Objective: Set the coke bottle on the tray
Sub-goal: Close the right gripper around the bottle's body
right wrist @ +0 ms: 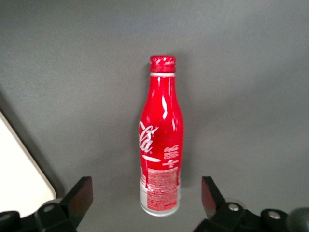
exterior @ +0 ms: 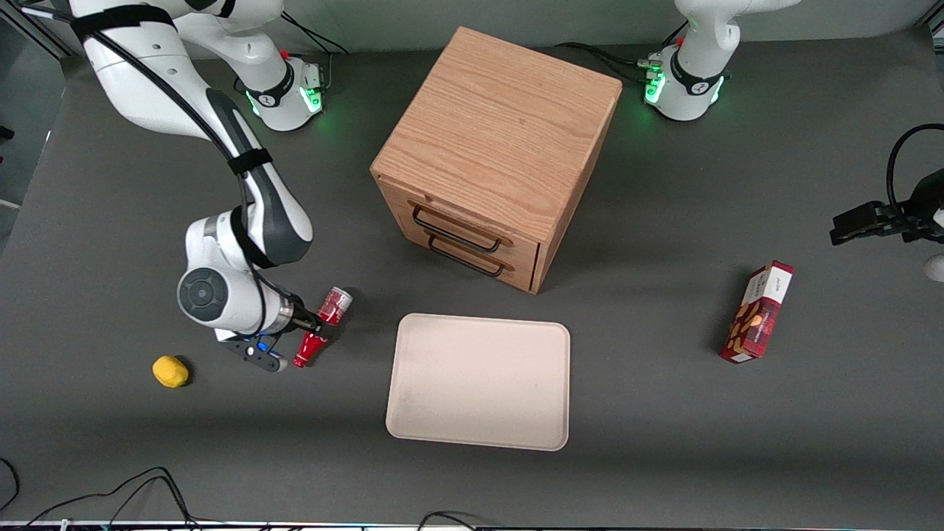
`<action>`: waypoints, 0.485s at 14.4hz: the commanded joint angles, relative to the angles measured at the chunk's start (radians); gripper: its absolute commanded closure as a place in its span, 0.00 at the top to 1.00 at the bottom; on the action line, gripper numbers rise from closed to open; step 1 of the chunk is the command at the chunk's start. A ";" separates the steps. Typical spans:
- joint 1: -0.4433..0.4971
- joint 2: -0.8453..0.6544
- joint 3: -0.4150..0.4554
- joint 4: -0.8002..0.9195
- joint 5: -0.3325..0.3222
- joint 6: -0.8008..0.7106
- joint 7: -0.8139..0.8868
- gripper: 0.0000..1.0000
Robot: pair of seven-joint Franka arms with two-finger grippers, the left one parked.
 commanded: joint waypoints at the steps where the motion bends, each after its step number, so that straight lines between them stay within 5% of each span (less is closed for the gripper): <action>1: 0.014 0.051 0.001 -0.008 -0.069 0.074 0.087 1.00; 7: 0.014 0.126 0.001 -0.008 -0.134 0.112 0.096 1.00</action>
